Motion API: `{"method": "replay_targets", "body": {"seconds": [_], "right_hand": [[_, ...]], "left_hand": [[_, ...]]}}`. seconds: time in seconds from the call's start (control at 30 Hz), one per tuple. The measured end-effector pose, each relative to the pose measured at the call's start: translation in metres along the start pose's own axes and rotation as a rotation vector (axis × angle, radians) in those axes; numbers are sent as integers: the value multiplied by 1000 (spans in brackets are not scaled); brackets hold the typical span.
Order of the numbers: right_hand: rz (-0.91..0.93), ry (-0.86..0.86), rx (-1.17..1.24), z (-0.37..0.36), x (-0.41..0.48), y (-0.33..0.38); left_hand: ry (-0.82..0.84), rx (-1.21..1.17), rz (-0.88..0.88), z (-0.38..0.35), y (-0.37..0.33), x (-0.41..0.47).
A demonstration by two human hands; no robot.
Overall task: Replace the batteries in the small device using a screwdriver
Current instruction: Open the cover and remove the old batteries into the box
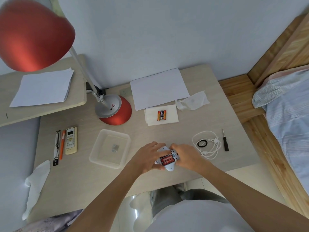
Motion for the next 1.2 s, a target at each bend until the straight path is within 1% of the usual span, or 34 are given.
{"method": "replay_targets", "body": {"seconds": [0.1,0.27,0.73,0.8,0.87,0.93,1.0,1.2], "right_hand": [[9,8,23,0,-1,0],[25,5,27,0,-1,1],[0,1,-21,-3,-1,3],[-1,-2,-22,-4,-1,4],[0,-4,-15,-5,0,5],[-6,-8,-17,-7,0,5],[-8,-11,-18,-8,0,4],[-1,-20,28,-10,-1,3]], "left_hand": [[18,-57,13,-3,-2,0],[-5,-146,42,-9,-4,-2],[-85,-211,131,-17,-7,-19],[-130,-222,145,-15,-9,-23],[-213,-225,169,-8,-13,-25],[-296,-195,172,-2,-19,-22],[-333,-166,167,0,-23,-16],[-276,-145,189,-10,-27,-2]]}}
Point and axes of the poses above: each hand's wrist, its own x-axis towards the middle knuckle, its own z-axis out of the back of the hand, y = z × x, the point moved 5 cm from there along x, towards the middle knuckle, and after that the axes turned 1 degree about z, right-handed, at the moved point
